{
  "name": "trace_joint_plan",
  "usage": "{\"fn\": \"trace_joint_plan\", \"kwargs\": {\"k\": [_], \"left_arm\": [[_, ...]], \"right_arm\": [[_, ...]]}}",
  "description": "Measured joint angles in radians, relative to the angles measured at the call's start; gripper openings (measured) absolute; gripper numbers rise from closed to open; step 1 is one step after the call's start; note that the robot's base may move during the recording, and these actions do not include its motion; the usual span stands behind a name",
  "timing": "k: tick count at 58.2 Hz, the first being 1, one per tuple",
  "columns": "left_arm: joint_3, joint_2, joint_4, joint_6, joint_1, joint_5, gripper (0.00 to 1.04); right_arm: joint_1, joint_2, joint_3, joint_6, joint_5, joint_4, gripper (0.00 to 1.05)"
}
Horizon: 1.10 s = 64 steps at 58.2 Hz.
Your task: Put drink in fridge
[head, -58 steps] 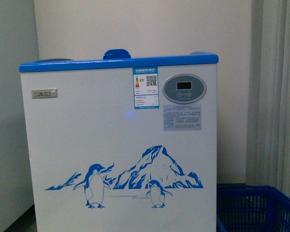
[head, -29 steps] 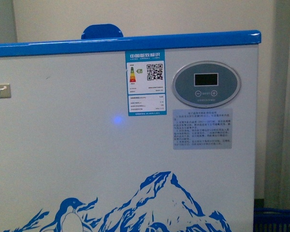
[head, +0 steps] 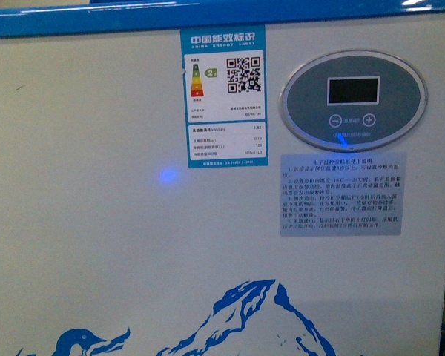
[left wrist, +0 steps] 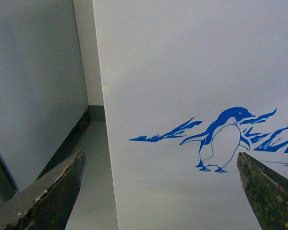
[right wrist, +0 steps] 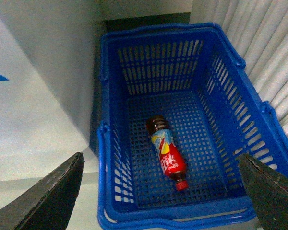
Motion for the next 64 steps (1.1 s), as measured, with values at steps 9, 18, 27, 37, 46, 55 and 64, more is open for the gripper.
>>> {"fn": "trace_joint_plan", "kwargs": {"k": [9,18,27,37,46,55,64], "left_arm": [[0.0,0.0,0.0,0.0,0.0,0.0,0.97],[0.0,0.0,0.0,0.0,0.0,0.0,0.97],[0.0,0.0,0.0,0.0,0.0,0.0,0.97],[0.0,0.0,0.0,0.0,0.0,0.0,0.97],[0.0,0.0,0.0,0.0,0.0,0.0,0.97],[0.0,0.0,0.0,0.0,0.0,0.0,0.97],[0.0,0.0,0.0,0.0,0.0,0.0,0.97]], "right_arm": [[-0.107,0.403,0.09,-0.046,-0.035,0.252,0.97],[-0.129,0.909,0.244,-0.121,-0.019,0.491,0.97],[-0.108,1.257,0.369,-0.142,0.012,0.626,0.97],[-0.069,1.522,0.509,-0.137,0.024,0.679,0.97],[-0.05,1.785,0.701,-0.12,0.038,0.692,0.97],[-0.048,1.964,0.857,-0.117,0.045,0.672,0.97],[-0.048,2.133,1.032,-0.103,0.054,0.608,0.97]]}}
